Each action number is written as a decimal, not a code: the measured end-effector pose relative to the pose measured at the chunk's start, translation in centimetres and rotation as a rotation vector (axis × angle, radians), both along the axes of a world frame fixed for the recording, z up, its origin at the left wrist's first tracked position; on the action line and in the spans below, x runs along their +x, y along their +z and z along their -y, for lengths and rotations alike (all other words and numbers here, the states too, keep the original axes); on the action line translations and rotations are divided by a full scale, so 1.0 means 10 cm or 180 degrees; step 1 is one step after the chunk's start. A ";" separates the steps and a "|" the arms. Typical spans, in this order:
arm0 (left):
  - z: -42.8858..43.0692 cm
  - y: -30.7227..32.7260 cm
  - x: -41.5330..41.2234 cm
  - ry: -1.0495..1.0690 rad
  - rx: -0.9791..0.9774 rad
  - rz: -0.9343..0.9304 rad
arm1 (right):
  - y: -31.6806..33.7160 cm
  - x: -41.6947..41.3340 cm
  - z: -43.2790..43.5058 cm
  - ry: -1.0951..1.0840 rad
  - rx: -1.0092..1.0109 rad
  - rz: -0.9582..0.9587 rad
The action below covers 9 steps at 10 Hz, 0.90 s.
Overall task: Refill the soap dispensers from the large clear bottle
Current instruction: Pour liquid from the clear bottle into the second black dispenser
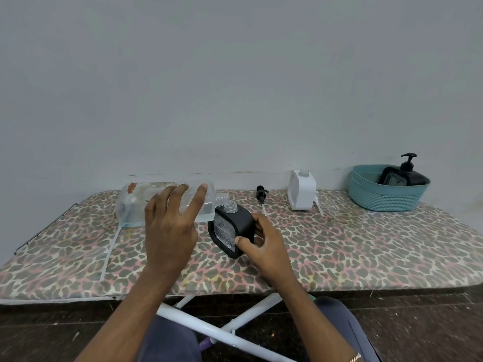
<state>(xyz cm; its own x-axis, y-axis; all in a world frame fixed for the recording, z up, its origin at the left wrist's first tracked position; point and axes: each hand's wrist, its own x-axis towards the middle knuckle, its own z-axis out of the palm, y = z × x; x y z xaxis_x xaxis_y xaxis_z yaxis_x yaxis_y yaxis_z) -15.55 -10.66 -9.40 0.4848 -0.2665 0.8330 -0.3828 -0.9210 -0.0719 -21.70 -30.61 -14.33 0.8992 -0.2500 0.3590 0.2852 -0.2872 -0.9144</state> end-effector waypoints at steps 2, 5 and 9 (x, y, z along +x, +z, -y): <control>0.00 0.00 0.00 0.0000 0.0005 -0.0009 | -0.01 0.00 0.00 0.0007 0.0029 0.0002; 0.00 0.00 0.00 -0.0006 0.0004 -0.0016 | -0.01 0.01 0.00 0.0004 0.0016 0.0010; 0.00 0.00 0.00 -0.0006 0.0003 0.0031 | 0.00 0.01 0.00 0.0011 0.0027 0.0030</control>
